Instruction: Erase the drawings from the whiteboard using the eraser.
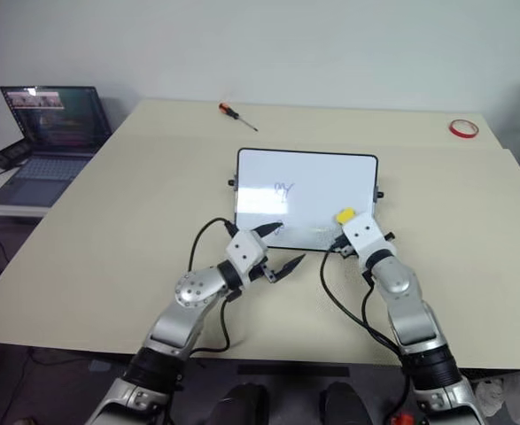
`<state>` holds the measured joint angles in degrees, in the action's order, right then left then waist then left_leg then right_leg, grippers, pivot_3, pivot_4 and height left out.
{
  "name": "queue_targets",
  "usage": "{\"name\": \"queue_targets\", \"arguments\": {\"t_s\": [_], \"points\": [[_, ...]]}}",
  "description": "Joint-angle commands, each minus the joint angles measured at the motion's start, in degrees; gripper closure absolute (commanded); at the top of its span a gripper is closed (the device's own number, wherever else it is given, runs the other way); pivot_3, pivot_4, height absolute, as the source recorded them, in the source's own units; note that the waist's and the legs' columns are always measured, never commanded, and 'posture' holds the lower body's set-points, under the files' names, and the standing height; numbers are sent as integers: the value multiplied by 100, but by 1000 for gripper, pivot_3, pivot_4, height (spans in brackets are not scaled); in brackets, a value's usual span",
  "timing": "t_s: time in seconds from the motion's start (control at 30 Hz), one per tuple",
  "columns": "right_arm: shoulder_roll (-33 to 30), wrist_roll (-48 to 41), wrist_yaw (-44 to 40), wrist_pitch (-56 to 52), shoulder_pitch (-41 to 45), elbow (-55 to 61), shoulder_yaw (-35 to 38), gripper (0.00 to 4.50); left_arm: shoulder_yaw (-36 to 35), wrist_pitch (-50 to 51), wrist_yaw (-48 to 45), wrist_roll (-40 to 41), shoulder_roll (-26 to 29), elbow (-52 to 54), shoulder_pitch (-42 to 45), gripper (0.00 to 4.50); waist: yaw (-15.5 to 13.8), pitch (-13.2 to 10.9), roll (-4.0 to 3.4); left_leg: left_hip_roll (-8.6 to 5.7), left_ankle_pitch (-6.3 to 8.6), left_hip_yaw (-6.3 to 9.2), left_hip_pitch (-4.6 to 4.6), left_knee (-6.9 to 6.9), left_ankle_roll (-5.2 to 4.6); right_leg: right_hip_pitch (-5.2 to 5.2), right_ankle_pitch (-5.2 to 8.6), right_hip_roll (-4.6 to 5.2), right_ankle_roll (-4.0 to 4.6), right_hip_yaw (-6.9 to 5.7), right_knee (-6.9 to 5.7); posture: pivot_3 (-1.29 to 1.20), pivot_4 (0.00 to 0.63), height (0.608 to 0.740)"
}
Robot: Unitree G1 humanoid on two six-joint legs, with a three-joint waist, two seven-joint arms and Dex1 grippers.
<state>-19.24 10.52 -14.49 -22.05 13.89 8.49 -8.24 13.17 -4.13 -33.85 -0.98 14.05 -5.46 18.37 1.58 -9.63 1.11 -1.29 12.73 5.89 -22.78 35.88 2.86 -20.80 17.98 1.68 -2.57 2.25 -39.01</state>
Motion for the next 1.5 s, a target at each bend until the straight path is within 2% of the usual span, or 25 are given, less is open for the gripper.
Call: {"name": "queue_targets", "arguments": {"t_s": [0.03, 0.23, 0.4, 0.6, 0.87, 0.97, 1.13, 1.5], "points": [[-146, 81, -129, -505, -635, 312, 8, 3281, 44, -56, 1, 9, -20, 260, 37, 0, -10, 0, 1, 0, 0, 4, 0, 0, 0, 2, 0, 0, 0, 0, 2, 0, 150, 740], [-310, 77, -252, -770, -1016, 767, 112, 3281, 26, -97, -51, 27, -41, 131, 136, 0, 11, 0, 1, 0, 0, -2, 6, 2, 0, 5, 6, -1, -14, -4, 3, 0, 150, 740], [-307, -31, -195, -770, -966, 877, 289, 3281, 40, -120, -60, 26, -63, 86, 146, 0, 6, 0, 2, 0, 0, 0, 8, 1, 0, 10, 8, -1, -16, -4, 4, 0, 150, 740], [311, -768, -190, 171, -683, 1028, 588, 3281, -51, -49, 70, 45, -69, 259, 17, 0, 21, -4, 0, 2, 0, -3, 5, -2, 0, 2, 7, -2, -14, -2, 3, 0, 150, 740], [585, -1060, -233, 1025, -439, 832, 585, 3281, -542, 349, 689, 195, -112, 1018, -475, 0, 23, -5, -1, 2, 0, -13, -20, -7, 0, -33, 0, 0, -2, 5, 2, 0, 150, 740], [647, -1021, -167, 1165, -195, 512, 583, 3281, -963, 648, 1294, 149, -226, 1409, -801, 0, 23, -5, -1, 2, 0, -14, -18, -8, 0, -32, 0, 1, -1, 6, 1, 0, 150, 740], [744, -939, -85, 1429, 247, -85, 498, 3281, -1156, 845, 1674, 35, -244, 1535, -1013, 0, 14, -6, -1, 3, 0, -15, -16, -8, 0, -32, 0, 0, -1, 6, 1, 0, 150, 740], [1018, -659, 10, 2439, 2659, -2841, 305, 3281, -1107, 801, 1841, 26, -285, 1290, -845, 0, 26, -8, -4, 3, 0, -25, -15, -9, 1, -37, -2, -2, 1, 9, -3, 0, 150, 740]]}}
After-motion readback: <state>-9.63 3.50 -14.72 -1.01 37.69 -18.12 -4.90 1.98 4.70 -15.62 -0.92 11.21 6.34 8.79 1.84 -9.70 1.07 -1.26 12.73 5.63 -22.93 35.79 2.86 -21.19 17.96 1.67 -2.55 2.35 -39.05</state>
